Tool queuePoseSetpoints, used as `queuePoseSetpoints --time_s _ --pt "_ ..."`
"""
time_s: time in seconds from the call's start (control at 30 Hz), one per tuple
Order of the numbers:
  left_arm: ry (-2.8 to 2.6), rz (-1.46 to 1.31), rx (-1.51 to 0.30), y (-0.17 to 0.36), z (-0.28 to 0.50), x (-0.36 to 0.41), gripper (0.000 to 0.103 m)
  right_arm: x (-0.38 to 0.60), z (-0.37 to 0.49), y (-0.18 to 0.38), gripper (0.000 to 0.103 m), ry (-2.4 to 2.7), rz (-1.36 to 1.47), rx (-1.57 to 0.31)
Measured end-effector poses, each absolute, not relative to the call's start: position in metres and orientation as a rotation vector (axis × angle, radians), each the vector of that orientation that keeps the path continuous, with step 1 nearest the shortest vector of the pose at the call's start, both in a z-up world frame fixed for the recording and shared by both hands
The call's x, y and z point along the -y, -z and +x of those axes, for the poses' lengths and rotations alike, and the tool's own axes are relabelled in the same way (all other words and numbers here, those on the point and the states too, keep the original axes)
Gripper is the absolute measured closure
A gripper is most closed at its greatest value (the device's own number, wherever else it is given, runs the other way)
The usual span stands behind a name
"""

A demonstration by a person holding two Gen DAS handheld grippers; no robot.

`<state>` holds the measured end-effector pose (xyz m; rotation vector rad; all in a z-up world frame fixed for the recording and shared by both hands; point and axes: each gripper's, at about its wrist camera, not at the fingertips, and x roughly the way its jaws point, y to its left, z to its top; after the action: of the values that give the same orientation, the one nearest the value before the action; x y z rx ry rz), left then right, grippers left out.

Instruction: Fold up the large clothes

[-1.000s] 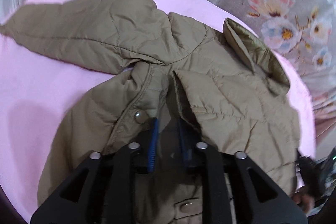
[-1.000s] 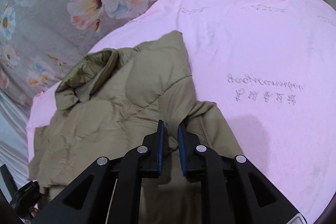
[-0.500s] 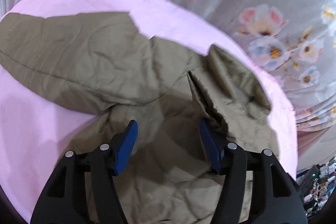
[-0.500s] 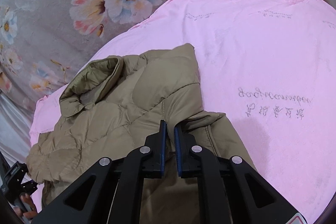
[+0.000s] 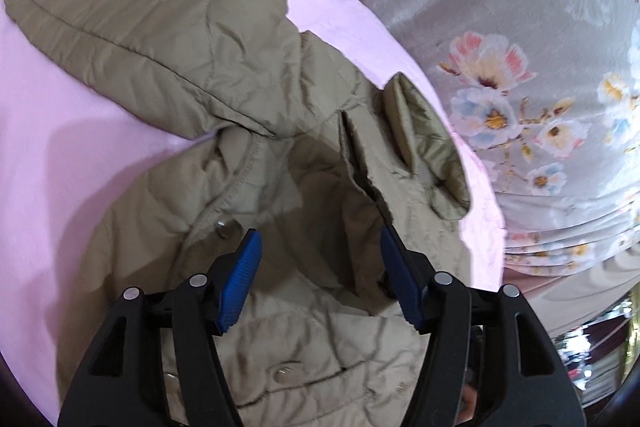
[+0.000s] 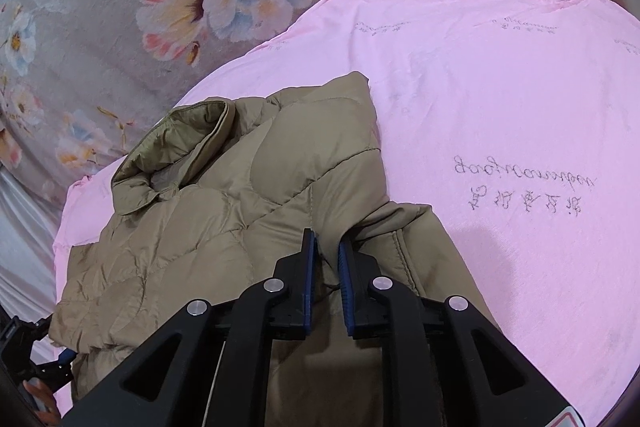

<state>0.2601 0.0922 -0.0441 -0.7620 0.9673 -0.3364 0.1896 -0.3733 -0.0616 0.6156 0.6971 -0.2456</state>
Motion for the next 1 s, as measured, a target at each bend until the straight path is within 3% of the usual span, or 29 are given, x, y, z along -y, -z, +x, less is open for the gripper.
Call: queuePoseSetpoints --time_s 0.17,0.27,0.67,0.9,0.97,1.0 --pt "0.367 -0.798 -0.938 0.033 0.253 -0.091 0.043 0.373 0.190 0.063 0.088 0.242 0.621 -0.695" --pt "0.366 -0.775 -0.926 0.030 0.252 -0.087 0.037 0.373 0.190 0.064 0.088 0.244 0.620 -0.696" --pt "0.363 -0.756 -0.885 0.010 0.242 -0.085 0.037 0.371 0.190 0.065 0.087 0.239 0.618 -0.697" --pt "0.312 -0.747 -1.041 0.051 0.265 -0.071 0.037 0.372 0.189 0.065 0.087 0.239 0.617 -0.696" --pt "0.317 -0.747 -1.048 0.057 0.271 -0.068 0.039 0.372 0.189 0.065 0.087 0.239 0.617 -0.695" --pt "0.322 -0.738 -1.042 0.056 0.272 -0.067 0.049 0.371 0.189 0.065 0.087 0.238 0.616 -0.693"
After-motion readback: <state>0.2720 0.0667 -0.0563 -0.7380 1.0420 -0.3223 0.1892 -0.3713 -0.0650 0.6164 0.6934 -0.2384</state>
